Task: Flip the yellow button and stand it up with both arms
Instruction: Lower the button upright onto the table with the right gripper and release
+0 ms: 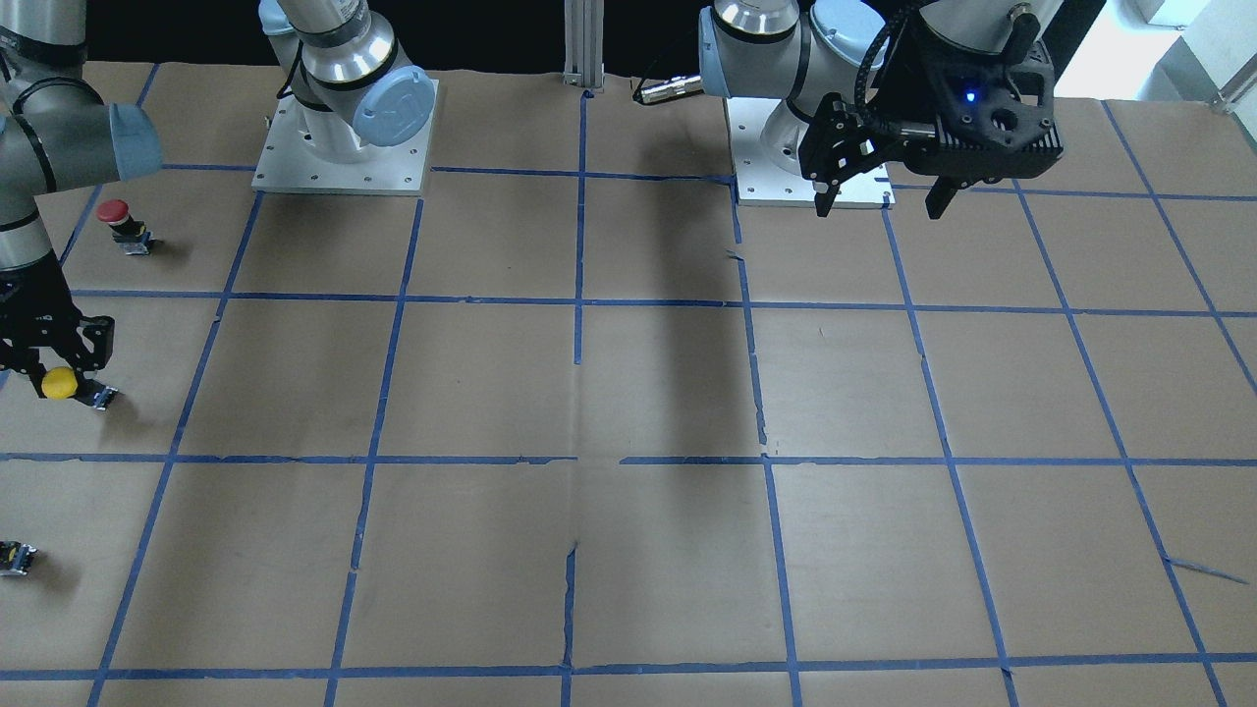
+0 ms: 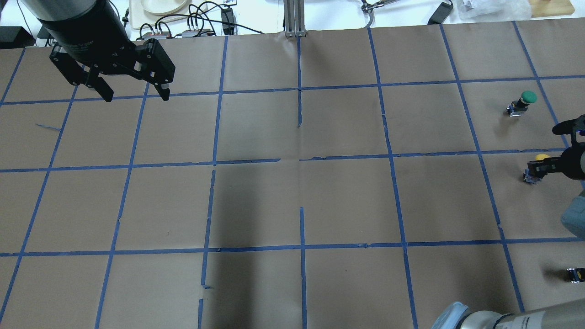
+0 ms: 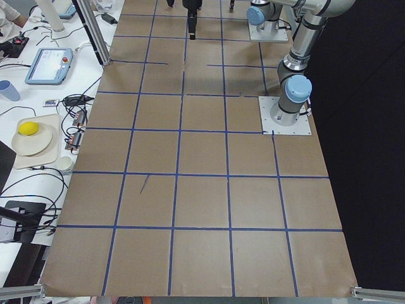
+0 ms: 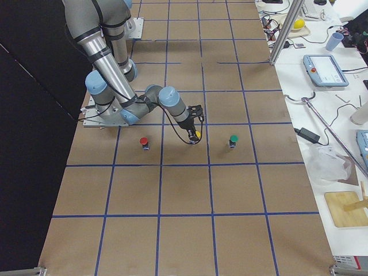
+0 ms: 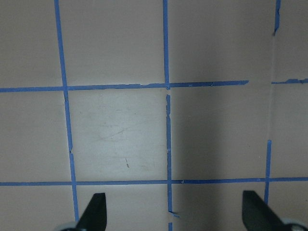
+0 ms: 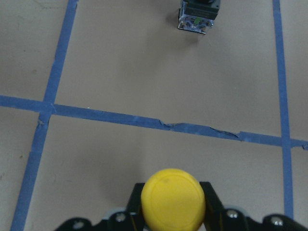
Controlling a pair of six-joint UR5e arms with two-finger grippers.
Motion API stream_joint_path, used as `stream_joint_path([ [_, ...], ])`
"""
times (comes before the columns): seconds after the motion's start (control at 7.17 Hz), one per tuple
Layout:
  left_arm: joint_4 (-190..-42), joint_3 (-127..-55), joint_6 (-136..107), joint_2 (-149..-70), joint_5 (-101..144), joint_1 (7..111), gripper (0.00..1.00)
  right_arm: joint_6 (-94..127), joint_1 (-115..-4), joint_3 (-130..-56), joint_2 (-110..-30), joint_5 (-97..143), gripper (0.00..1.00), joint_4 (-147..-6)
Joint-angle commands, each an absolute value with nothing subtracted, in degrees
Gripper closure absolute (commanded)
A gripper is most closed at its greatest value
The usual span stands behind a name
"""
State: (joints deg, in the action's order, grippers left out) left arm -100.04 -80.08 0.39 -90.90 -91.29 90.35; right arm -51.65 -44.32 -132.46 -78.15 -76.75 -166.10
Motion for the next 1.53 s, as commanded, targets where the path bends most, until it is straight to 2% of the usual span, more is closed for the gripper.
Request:
stream_joint_path([
  [0.0, -100.02, -79.98, 0.35, -90.97, -91.23, 90.35, 0.0, -51.5, -44.3, -132.36, -78.39, -77.69, 0.0, -166.03],
  [0.42, -99.93, -79.45, -0.09, -91.76, -91.06, 90.53, 0.0, -51.15, -44.38, -132.54, -79.53, -79.96, 0.0, -165.32],
  [0.56, -99.93, -79.45, -0.26, -92.02, -91.05, 90.61, 0.0, -50.11, -44.38, -132.63, -82.33, -80.59, 0.0, -162.8],
  [0.84, -99.93, -79.28, -0.18, -91.93, -90.44, 90.53, 0.0, -45.65, -44.38, -132.19, -92.14, -80.94, 0.0, -149.04],
  [0.98, -99.06, -79.36, -0.35, -92.02, -90.27, 90.53, 0.0, -43.01, -44.47, -129.75, -94.98, -80.95, 0.0, -142.1],
  [1.26, -98.88, -79.45, -0.35, -92.02, -90.26, 90.53, 0.0, -32.76, -45.43, -116.53, -94.31, -80.34, 0.0, -119.3],
  [1.4, -98.88, -79.37, -0.35, -92.02, -90.26, 90.53, 0.0, -30.0, -47.27, -111.24, -91.96, -80.85, 0.0, -114.13],
])
